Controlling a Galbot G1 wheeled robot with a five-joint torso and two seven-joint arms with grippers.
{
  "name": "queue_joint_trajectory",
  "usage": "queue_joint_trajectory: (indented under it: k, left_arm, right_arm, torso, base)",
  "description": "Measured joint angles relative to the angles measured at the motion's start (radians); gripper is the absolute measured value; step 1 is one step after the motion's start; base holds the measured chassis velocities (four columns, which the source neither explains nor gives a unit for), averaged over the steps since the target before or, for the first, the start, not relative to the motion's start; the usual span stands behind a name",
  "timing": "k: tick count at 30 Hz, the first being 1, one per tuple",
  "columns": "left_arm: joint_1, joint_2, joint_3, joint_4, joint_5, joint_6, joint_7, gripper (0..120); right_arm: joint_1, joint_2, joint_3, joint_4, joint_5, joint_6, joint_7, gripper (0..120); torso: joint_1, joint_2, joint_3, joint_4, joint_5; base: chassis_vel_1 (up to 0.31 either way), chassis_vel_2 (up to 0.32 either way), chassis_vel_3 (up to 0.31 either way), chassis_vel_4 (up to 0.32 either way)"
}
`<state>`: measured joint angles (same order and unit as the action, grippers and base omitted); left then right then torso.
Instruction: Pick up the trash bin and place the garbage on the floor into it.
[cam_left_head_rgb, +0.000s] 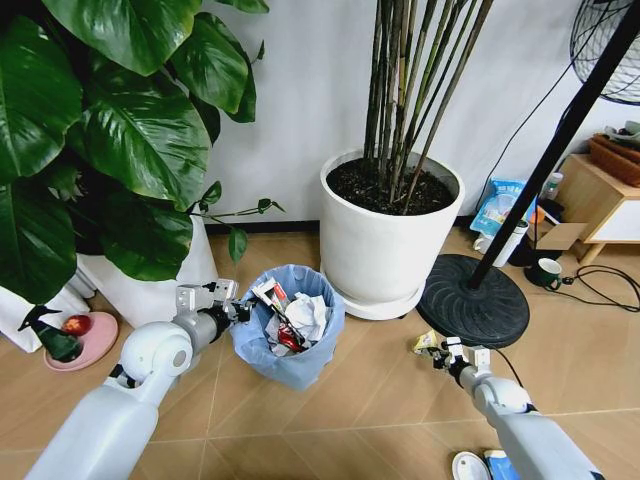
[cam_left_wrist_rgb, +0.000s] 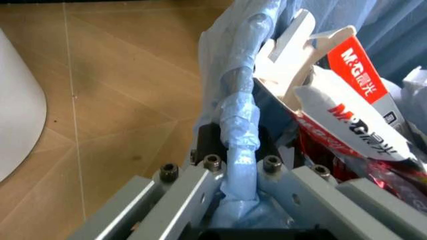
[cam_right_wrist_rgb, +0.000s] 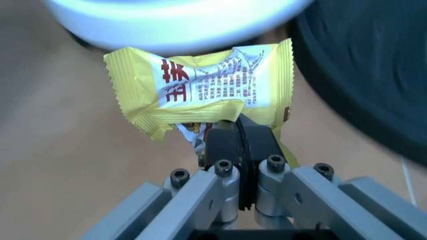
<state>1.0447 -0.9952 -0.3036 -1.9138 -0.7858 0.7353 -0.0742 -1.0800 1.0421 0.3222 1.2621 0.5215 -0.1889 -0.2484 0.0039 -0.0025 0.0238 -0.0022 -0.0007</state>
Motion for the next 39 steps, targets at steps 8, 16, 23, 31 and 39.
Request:
queue_joint_trajectory:
  k: [8,16,23,31,39]
  left_arm:
    - [0.009,0.000,-0.002,0.000,0.004,0.000,-0.007,0]
    - [0.006,-0.003,-0.004,0.015,0.008,0.000,-0.009,0]
    - [-0.007,-0.014,0.004,0.025,0.009,0.000,-0.011,0]
    - [-0.022,-0.020,0.015,0.035,0.009,0.000,-0.013,0]
    - [-0.059,-0.036,0.032,0.046,-0.004,0.000,-0.035,0]
  right_arm:
    - [-0.043,-0.058,-0.020,0.236,0.031,-0.017,-0.022,0]
    - [-0.058,-0.089,-0.021,0.439,0.082,-0.061,-0.020,0]
    - [-0.018,-0.143,-0.042,0.705,0.206,-0.135,0.006,0]
    - [0.078,-0.150,-0.146,0.824,0.294,-0.177,0.062,0]
    - [0.205,-0.141,-0.323,0.777,0.305,-0.197,0.078,0]
  torso:
    - [0.000,0.000,0.000,-0.0001,0.0001]
    - [0.000,0.000,0.000,0.0002,-0.0005]
    - [0.000,0.000,0.000,-0.0001,-0.0006]
    - [0.000,0.000,0.000,-0.0001,-0.0004]
    - [0.000,0.000,0.000,0.0000,-0.0002]
  base:
    - [0.000,0.000,0.000,0.000]
    - [0.000,0.000,0.000,0.000]
    - [0.000,0.000,0.000,0.000]
    - [0.000,0.000,0.000,0.000]
    - [0.000,0.000,0.000,0.000]
